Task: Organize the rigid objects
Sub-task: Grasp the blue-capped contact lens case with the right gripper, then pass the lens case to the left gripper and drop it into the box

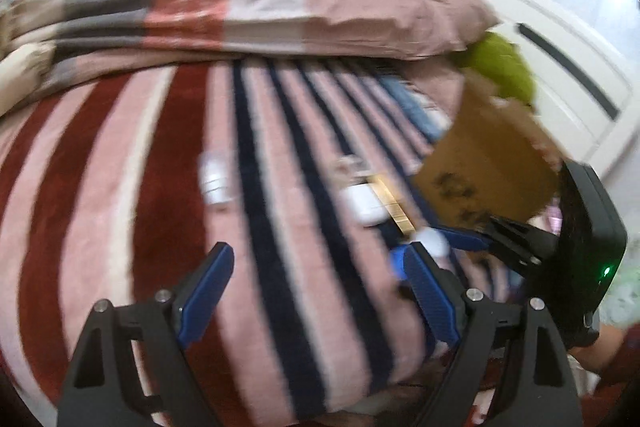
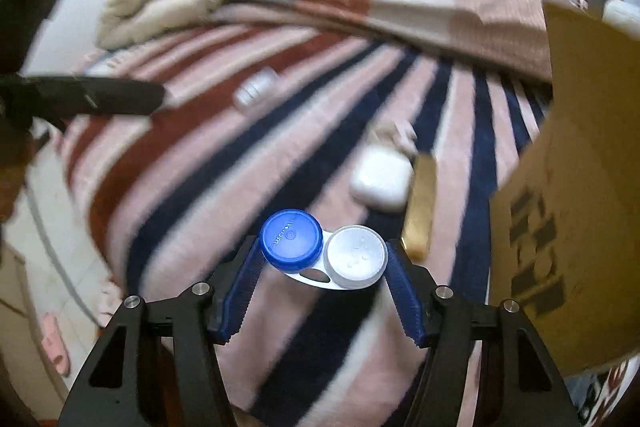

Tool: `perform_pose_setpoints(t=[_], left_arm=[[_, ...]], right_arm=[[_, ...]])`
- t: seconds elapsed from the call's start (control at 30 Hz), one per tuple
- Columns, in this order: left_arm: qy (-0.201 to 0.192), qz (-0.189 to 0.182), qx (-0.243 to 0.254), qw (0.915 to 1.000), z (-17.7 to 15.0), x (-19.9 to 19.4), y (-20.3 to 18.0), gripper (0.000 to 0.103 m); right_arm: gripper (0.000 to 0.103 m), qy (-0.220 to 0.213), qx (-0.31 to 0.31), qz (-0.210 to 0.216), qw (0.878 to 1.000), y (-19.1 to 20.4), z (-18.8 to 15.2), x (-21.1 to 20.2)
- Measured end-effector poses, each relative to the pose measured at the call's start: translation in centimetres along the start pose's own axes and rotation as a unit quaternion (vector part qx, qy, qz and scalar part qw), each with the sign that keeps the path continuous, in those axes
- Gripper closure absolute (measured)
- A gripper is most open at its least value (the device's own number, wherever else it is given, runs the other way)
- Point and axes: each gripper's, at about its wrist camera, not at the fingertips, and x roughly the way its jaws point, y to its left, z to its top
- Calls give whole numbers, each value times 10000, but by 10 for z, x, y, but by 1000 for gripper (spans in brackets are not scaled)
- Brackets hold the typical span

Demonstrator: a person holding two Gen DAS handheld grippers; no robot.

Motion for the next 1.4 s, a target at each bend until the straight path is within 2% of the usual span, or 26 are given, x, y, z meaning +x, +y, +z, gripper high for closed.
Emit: perform_pose_setpoints(t=[0.1, 0.17, 0.23, 0.3, 0.4, 0.6, 0.73, 0.87, 1.03, 1.07, 1.1, 1.13, 1.2, 1.23, 1.3, 1.4], left_arm=[[13, -573, 111, 9983, 16, -4, -18, 21], [68, -820, 266, 9963, 27, -5, -32, 35], [134, -856, 445, 9952, 38, -5, -46, 55], [169, -936, 589, 9937, 49, -5, -61, 71], [157, -955, 816, 9920, 66, -2, -87, 74], [323, -1140, 1204, 9856, 99, 24, -139, 74], [655, -1343, 1457, 9780, 124, 60, -181, 74], [1111, -1419, 1537, 9715, 142, 97, -209, 74], [1695, -1228, 1655, 9638, 148, 134, -223, 73], [1748, -1179, 1670, 9631, 148, 138, -225, 72], [1777, -1112, 1689, 9631, 147, 139, -226, 64], [1752, -1046, 1686, 9643, 147, 138, -225, 51], [1623, -1004, 1631, 9680, 147, 132, -221, 37], [1539, -1024, 1603, 9696, 147, 125, -217, 36], [1390, -1017, 1525, 9732, 150, 113, -208, 35], [951, -672, 1498, 9818, 151, 81, -187, 34]], right_arm=[[45, -272, -194, 355, 9988, 6, 22, -18], [45, -474, -375, 608, 9963, 10, 37, -33], [45, -586, -503, 694, 9946, 12, 48, -42], [45, -745, -650, 703, 9926, 12, 56, -55], [45, -938, -736, 638, 9908, 3, 63, -71], [45, -1112, -555, 355, 9916, -41, 63, -98], [45, -1023, -299, 37, 9943, -83, 61, -115], [45, -662, 150, -114, 9976, -132, 60, -120], [44, 162, 434, -83, 9989, -175, 60, -102], [44, 282, 444, -87, 9986, -179, 59, -98], [44, 434, 455, -101, 9980, -182, 58, -93], [44, 535, 471, -116, 9974, -184, 57, -91], [40, 670, 539, -114, 9962, -187, 55, -87], [35, 677, 566, -99, 9961, -188, 53, -88], [33, 639, 591, -75, 9962, -187, 53, -91], [33, 465, 528, -79, 9975, -176, 57, -100]])
